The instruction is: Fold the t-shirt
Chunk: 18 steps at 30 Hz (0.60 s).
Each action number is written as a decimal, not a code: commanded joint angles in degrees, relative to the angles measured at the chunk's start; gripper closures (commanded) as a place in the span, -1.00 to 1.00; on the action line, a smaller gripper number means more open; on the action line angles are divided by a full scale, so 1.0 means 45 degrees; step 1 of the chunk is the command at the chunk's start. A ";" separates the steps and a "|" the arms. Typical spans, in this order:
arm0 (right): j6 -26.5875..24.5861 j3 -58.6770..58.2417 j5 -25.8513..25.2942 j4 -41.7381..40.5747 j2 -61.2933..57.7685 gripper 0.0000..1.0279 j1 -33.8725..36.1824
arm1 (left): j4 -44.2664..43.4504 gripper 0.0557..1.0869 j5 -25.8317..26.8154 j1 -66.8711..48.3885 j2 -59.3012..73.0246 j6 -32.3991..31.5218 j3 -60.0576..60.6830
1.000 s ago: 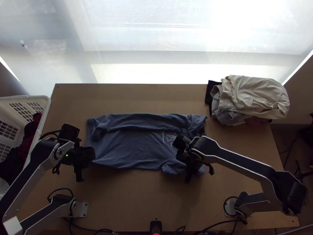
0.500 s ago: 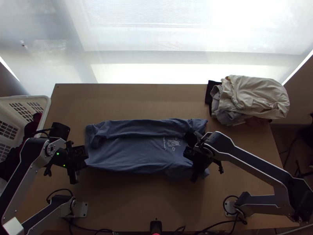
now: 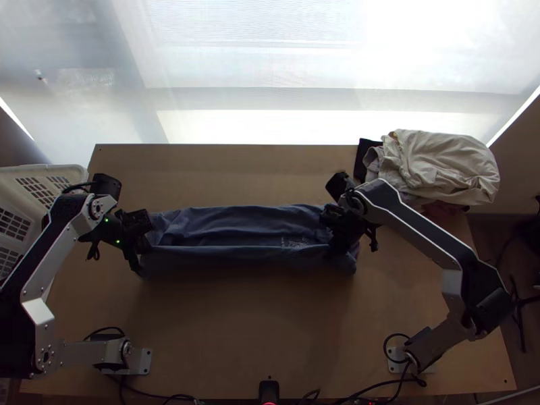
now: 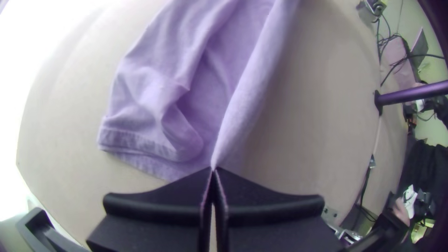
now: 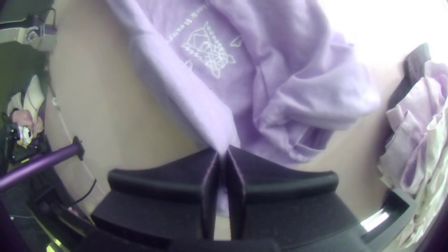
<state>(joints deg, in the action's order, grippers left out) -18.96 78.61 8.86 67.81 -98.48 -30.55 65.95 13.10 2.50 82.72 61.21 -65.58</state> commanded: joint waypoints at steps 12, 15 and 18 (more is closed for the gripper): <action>-0.0122 0.2844 0.0023 0.0048 -0.3292 0.94 0.1065 | -0.2313 0.88 -0.0470 -0.0224 0.3650 -0.0360 -0.0915; -0.0103 0.2727 0.0023 0.0048 -0.3351 0.87 0.1085 | -0.2586 0.88 -0.0470 -0.0048 0.3689 -0.0321 -0.0915; -0.0064 0.2610 0.0003 0.0048 -0.3409 0.74 0.1143 | -0.2898 0.88 -0.0470 0.0186 0.3747 -0.0282 -0.0915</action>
<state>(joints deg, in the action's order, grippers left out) -19.55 89.89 9.08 68.03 -112.05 -26.15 55.79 11.35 1.78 97.65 59.57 -69.34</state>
